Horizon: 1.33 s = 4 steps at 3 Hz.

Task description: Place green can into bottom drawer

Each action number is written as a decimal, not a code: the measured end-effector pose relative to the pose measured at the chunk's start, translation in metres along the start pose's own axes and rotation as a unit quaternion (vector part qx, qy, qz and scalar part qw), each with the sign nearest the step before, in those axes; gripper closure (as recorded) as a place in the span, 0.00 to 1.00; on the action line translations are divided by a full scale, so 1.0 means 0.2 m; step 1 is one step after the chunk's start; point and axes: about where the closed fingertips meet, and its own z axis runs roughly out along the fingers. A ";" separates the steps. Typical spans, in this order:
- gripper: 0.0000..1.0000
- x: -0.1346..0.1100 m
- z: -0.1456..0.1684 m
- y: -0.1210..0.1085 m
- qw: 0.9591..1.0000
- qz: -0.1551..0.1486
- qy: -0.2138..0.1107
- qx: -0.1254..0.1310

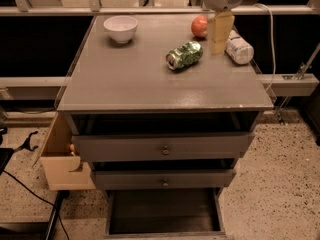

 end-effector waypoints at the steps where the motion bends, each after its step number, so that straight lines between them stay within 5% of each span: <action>1: 0.00 0.04 0.09 -0.06 1.000 -0.027 0.004 -0.003; 2: 0.00 0.10 0.20 -0.11 0.999 -0.040 0.006 -0.011; 4: 0.00 0.20 0.46 -0.18 0.998 -0.021 -0.050 -0.019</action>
Offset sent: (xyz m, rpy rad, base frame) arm 0.0734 -0.0110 -0.0358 -0.0783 0.0101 0.0845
